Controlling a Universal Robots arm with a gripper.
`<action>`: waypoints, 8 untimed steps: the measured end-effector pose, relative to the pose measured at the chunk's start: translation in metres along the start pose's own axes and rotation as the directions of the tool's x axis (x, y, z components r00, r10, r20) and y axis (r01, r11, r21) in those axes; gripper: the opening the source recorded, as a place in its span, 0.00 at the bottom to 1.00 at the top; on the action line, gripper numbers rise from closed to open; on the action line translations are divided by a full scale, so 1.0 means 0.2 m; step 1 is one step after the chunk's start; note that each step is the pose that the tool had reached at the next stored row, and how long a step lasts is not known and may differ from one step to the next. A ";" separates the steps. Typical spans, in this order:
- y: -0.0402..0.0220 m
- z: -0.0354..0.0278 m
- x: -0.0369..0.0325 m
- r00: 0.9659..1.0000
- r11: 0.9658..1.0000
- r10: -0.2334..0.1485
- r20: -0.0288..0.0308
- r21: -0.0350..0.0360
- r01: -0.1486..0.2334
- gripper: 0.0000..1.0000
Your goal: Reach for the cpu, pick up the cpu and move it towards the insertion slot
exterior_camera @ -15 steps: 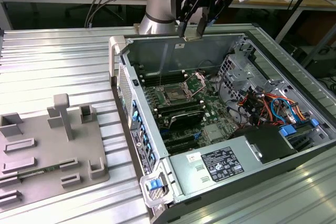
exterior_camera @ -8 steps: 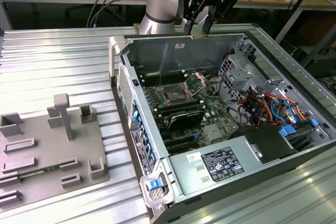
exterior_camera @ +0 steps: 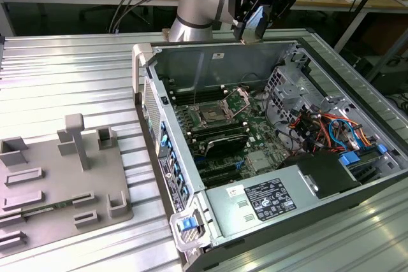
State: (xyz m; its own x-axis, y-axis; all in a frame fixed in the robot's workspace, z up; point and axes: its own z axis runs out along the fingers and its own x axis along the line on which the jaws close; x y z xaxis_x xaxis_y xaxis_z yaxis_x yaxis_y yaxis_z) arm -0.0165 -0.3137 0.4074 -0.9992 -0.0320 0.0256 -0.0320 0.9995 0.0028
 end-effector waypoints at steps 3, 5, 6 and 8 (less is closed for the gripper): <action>0.003 0.000 -0.017 1.000 1.000 0.000 0.000 0.001 0.000 0.55; 0.003 0.000 -0.017 1.000 1.000 0.000 0.000 0.001 0.000 0.55; 0.003 0.000 -0.017 1.000 1.000 0.000 0.000 0.001 0.000 0.55; 0.003 0.000 -0.018 1.000 1.000 0.000 0.000 0.001 0.000 0.55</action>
State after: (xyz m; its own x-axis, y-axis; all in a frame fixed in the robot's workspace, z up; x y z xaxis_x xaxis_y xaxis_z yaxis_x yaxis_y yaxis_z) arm -0.0130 -0.3129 0.4073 -0.9992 -0.0319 0.0257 -0.0319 0.9995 0.0020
